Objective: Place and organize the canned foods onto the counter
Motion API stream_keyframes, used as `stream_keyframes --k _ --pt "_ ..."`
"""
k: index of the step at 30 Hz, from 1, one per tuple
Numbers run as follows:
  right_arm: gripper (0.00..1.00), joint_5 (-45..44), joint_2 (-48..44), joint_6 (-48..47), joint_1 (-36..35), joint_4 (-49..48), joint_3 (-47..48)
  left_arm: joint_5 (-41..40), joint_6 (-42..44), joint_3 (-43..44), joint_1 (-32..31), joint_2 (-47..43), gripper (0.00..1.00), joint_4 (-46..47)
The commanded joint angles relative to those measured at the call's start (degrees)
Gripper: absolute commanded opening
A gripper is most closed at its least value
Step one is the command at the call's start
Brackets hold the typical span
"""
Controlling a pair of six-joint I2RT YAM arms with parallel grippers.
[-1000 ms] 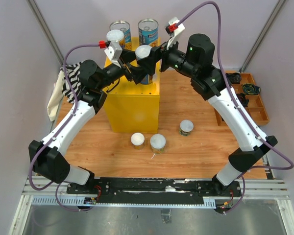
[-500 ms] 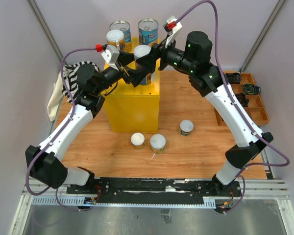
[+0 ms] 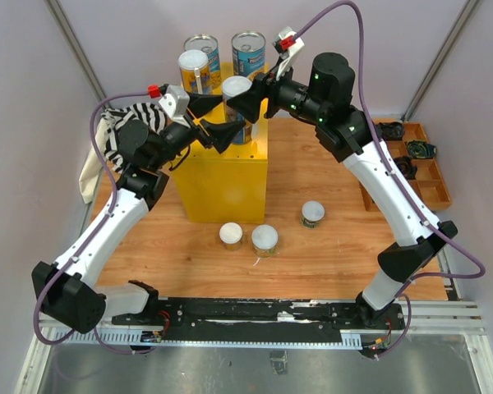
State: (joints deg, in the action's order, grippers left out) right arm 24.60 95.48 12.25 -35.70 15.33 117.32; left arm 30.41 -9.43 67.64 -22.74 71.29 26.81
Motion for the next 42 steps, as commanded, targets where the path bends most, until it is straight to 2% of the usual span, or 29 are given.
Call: stream_keyframes --k 1,6,19,42 --pt "0.19 -1.68 -0.18 0.95 0.95 -2.63 -1.31 -1.80 0.07 -1.37 -0.50 -2.63 0.90 0.97" --pt "0.16 -3.40 -0.87 0.06 0.93 -3.99 -2.80 -6.30 -1.12 -3.06 -0.46 -4.73 0.99 1.81" --pt "0.11 -8.13 -0.51 -3.06 0.92 -6.94 -4.40 -12.07 -3.20 -8.75 -0.89 -11.82 0.98 1.86" --pt "0.06 -15.88 9.03 -4.50 1.95 -4.55 5.73 -13.91 -3.41 -19.02 -5.55 -21.13 0.94 -2.97"
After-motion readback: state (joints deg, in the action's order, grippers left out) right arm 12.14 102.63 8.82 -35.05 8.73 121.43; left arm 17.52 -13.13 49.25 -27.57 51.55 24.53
